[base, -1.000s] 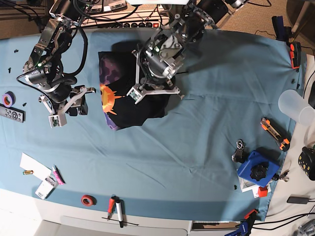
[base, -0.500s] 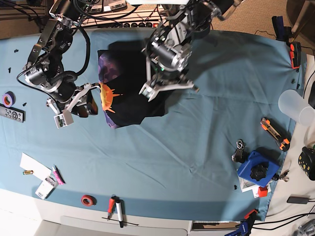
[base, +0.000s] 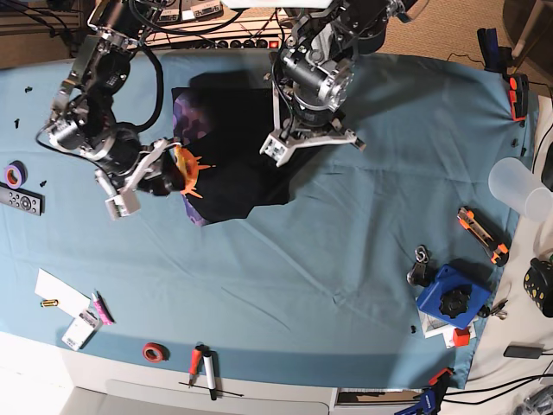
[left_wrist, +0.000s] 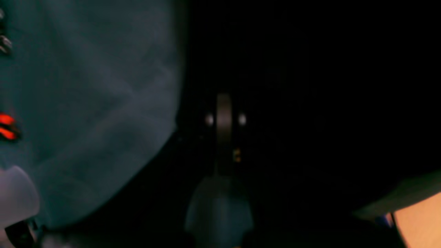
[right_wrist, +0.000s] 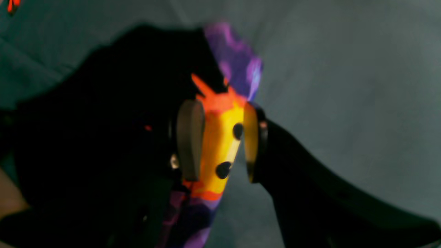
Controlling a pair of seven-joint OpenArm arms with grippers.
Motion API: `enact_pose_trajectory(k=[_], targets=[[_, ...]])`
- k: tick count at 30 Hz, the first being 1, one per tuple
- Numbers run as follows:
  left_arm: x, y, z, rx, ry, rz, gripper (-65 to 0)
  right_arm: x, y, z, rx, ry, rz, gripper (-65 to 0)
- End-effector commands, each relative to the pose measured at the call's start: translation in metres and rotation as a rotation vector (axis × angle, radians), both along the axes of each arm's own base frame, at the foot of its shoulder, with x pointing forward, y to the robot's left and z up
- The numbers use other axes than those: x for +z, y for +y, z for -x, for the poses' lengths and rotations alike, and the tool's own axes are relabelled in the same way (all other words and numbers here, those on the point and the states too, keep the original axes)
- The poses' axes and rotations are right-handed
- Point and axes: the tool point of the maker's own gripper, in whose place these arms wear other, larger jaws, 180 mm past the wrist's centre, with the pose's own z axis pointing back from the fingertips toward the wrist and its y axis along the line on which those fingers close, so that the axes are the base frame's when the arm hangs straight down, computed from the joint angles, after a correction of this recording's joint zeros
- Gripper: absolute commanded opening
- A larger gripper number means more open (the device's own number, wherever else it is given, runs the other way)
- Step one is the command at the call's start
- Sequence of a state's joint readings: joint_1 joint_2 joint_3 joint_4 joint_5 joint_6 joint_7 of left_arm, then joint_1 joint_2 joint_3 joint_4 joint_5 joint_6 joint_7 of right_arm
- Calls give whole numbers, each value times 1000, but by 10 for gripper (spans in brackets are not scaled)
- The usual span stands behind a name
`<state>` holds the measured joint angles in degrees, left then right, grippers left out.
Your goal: Layout the t-shirt on the table in an organized manner, then fold the t-shirt properly
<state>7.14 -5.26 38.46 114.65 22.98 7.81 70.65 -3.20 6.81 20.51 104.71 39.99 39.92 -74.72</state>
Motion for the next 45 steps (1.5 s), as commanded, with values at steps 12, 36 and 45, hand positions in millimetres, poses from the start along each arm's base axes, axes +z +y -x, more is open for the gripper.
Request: enact_pose_trajectory(k=[12, 36, 45], targets=[[27, 129, -50, 348, -157, -68, -650, -51, 41, 12, 110, 162, -95, -650], [-7, 219, 33, 512, 111, 161, -650, 60, -54, 33, -160, -155, -68, -650], [-7, 219, 33, 512, 116, 162, -650, 53, -67, 36, -179, -120, 6, -496]])
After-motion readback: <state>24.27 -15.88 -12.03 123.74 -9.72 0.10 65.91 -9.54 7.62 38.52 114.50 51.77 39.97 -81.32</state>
